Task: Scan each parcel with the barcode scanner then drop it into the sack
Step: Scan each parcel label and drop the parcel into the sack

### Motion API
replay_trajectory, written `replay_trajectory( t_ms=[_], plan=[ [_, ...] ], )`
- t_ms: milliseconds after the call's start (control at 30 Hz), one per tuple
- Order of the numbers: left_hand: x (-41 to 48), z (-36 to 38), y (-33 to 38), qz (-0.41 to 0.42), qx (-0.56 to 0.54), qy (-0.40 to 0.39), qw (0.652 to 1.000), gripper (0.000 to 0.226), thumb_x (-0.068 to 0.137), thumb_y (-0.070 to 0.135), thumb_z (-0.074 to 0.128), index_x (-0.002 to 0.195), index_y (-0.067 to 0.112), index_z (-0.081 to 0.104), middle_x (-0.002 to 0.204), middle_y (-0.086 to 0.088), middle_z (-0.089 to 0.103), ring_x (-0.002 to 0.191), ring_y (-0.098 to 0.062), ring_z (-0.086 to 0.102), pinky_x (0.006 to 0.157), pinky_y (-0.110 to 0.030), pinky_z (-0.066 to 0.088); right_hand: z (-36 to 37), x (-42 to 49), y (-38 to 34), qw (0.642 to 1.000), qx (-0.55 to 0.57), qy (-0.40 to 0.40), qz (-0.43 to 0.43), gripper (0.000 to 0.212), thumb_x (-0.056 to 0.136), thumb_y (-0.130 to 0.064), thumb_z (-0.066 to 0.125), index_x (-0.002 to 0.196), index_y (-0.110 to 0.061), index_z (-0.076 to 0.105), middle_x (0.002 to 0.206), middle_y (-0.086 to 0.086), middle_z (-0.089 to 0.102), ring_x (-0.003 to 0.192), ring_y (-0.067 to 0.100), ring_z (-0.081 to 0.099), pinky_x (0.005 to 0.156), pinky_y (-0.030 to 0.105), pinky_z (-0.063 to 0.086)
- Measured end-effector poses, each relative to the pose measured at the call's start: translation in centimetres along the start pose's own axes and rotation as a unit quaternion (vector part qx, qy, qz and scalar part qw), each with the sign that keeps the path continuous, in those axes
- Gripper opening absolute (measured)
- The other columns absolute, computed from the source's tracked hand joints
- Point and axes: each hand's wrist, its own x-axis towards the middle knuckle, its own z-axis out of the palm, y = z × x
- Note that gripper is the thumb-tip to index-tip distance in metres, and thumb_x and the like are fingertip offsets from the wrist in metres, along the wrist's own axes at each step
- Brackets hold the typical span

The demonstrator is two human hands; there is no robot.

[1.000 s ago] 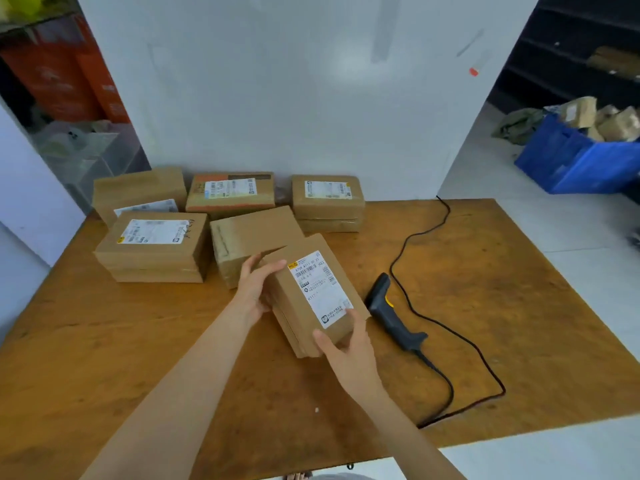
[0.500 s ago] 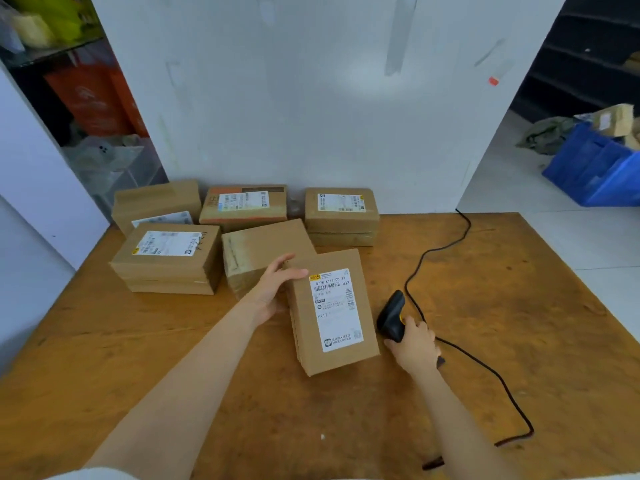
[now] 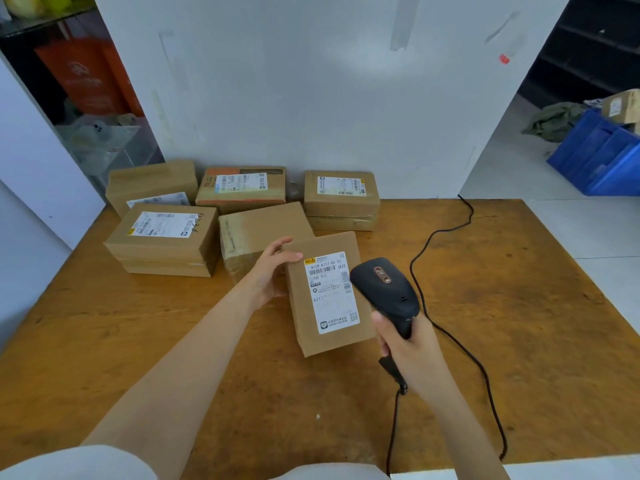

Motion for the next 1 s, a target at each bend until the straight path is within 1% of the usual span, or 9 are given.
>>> replay_trajectory(
  t_ms=[100, 167, 267, 333, 433, 533, 633, 800, 1000],
  plan=[
    [0.0, 0.5, -0.3, 0.013, -0.004, 0.001, 1.000, 0.063, 0.067, 0.026, 0.075, 0.125, 0.037, 0.052, 0.134, -0.010, 0.052, 0.118, -0.031, 0.052, 0.087, -0.051, 0.052, 1.9, -1.7, -0.8, 1.000, 0.007, -0.027, 0.009, 0.030, 0.073, -0.057, 0.060, 0.083, -0.029, 0.056, 0.055, -0.018, 0.057, 0.053, -0.003, 0.053, 0.055, 0.013, 0.043],
    [-0.1, 0.7, -0.4, 0.020, -0.006, 0.001, 1.000, 0.061, 0.067, 0.025, 0.075, 0.122, 0.039, 0.053, 0.134, -0.009, 0.051, 0.117, -0.029, 0.053, 0.089, -0.051, 0.052, 3.0, -2.3, -0.7, 1.000, 0.004, -0.012, 0.020, 0.045, 0.069, -0.061, 0.060, 0.098, -0.026, 0.058, 0.059, -0.026, 0.058, 0.058, -0.005, 0.055, 0.056, 0.012, 0.042],
    [-0.1, 0.7, -0.6, 0.024, -0.011, 0.007, 1.000, 0.064, 0.066, 0.027, 0.075, 0.123, 0.042, 0.051, 0.134, -0.005, 0.050, 0.117, -0.028, 0.052, 0.088, -0.049, 0.051, 4.1, -2.9, -0.6, 1.000, -0.002, 0.021, 0.022, 0.063, 0.068, -0.062, 0.059, 0.110, -0.016, 0.057, 0.060, -0.028, 0.057, 0.059, -0.003, 0.055, 0.056, 0.012, 0.043],
    [0.0, 0.6, -0.8, 0.025, -0.017, 0.016, 0.999, 0.070, 0.065, 0.029, 0.077, 0.127, 0.043, 0.047, 0.133, -0.003, 0.049, 0.117, -0.026, 0.052, 0.085, -0.047, 0.051, 4.7, -3.2, -0.7, 0.999, -0.002, 0.033, 0.016, 0.063, 0.070, -0.059, 0.059, 0.113, -0.014, 0.057, 0.062, -0.028, 0.058, 0.063, -0.003, 0.056, 0.059, 0.011, 0.045],
    [0.1, 0.5, -1.1, 0.021, -0.031, 0.026, 0.999, 0.077, 0.064, 0.030, 0.080, 0.130, 0.042, 0.043, 0.131, -0.001, 0.052, 0.116, -0.025, 0.052, 0.081, -0.046, 0.051, 5.3, -3.4, -0.9, 0.999, -0.008, 0.049, 0.018, 0.058, 0.072, -0.056, 0.059, 0.116, -0.019, 0.059, 0.075, -0.023, 0.064, 0.077, -0.004, 0.060, 0.067, 0.008, 0.046],
    [0.1, 0.5, -1.1, 0.018, -0.032, 0.027, 0.999, 0.081, 0.062, 0.030, 0.081, 0.132, 0.041, 0.042, 0.131, -0.001, 0.053, 0.115, -0.023, 0.053, 0.076, -0.043, 0.051, 5.6, -3.4, -1.1, 0.998, -0.019, 0.059, 0.022, 0.059, 0.071, -0.057, 0.059, 0.117, -0.021, 0.059, 0.082, -0.016, 0.066, 0.082, -0.005, 0.060, 0.068, 0.006, 0.045],
    [0.1, 0.5, -1.1, 0.020, -0.029, 0.025, 0.999, 0.081, 0.063, 0.029, 0.079, 0.133, 0.040, 0.041, 0.132, 0.000, 0.051, 0.115, -0.023, 0.051, 0.075, -0.041, 0.048, 5.6, -3.5, -1.3, 0.997, -0.037, 0.064, 0.021, 0.056, 0.073, -0.054, 0.060, 0.119, -0.021, 0.058, 0.085, -0.015, 0.066, 0.082, -0.006, 0.060, 0.067, 0.006, 0.045],
    [0.0, 0.6, -1.1, 0.023, -0.041, 0.026, 0.999, 0.081, 0.062, 0.029, 0.079, 0.133, 0.037, 0.042, 0.131, -0.002, 0.053, 0.113, -0.023, 0.053, 0.076, -0.042, 0.049, 5.5, -3.9, -1.7, 0.996, -0.054, 0.068, 0.022, 0.064, 0.071, -0.057, 0.056, 0.121, -0.016, 0.057, 0.076, -0.015, 0.059, 0.068, -0.004, 0.056, 0.064, 0.008, 0.045],
    [0.0, 0.4, -1.1, 0.024, -0.044, 0.028, 0.998, 0.082, 0.063, 0.028, 0.079, 0.135, 0.035, 0.040, 0.131, -0.004, 0.052, 0.111, -0.022, 0.054, 0.076, -0.042, 0.049, 5.5, -4.2, -1.8, 0.995, -0.059, 0.072, 0.023, 0.061, 0.076, -0.052, 0.059, 0.126, -0.018, 0.054, 0.094, -0.009, 0.067, 0.081, 0.003, 0.061, 0.068, 0.008, 0.046]
  ],
)
